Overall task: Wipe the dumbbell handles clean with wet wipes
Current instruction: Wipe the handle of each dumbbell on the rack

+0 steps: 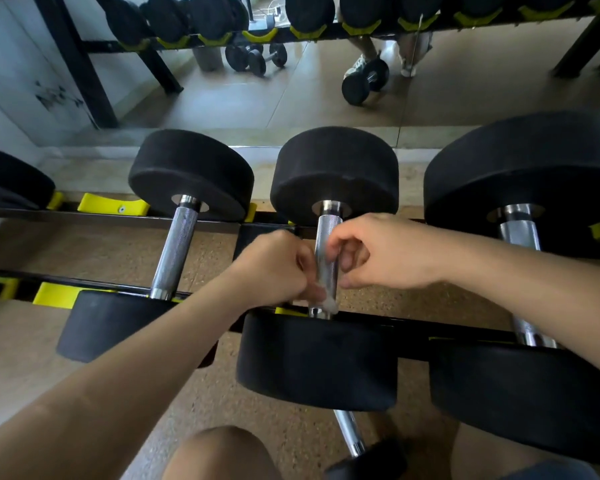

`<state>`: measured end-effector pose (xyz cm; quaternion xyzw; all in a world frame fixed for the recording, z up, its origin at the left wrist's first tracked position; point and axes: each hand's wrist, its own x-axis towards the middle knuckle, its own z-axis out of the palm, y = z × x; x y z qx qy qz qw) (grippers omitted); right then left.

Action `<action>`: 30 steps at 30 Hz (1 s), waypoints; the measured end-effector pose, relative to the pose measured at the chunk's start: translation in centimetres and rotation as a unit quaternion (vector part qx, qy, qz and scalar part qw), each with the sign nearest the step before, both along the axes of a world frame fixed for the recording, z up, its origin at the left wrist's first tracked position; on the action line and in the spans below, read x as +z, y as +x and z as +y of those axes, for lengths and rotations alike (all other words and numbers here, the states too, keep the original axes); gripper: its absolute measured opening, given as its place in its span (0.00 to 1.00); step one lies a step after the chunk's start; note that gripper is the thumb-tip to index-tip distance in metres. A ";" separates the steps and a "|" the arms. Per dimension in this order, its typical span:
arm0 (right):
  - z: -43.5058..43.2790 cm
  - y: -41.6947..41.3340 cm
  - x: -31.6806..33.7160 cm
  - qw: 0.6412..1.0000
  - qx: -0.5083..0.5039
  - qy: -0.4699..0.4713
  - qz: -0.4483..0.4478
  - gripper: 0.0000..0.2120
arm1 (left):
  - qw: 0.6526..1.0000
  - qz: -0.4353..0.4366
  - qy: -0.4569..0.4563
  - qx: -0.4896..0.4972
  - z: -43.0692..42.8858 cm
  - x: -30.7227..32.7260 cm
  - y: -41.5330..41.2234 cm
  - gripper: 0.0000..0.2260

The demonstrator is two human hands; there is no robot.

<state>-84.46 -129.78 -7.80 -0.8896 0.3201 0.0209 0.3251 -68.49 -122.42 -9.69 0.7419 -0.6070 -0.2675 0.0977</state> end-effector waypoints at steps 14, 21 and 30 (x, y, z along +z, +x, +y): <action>-0.2 -0.4 -0.6 0.965 -0.180 0.185 -0.049 0.09 | 0.954 -0.128 -0.255 -0.090 -1.6 -0.6 -2.8 0.06; 2.0 0.6 -1.6 0.923 -0.265 0.248 -0.129 0.10 | 0.987 -0.035 -0.142 -0.059 0.1 -0.6 -0.7 0.08; 2.9 2.9 -5.5 0.806 -0.490 0.192 -0.272 0.06 | 0.965 0.011 -0.262 -0.008 -2.0 -0.6 -0.2 0.10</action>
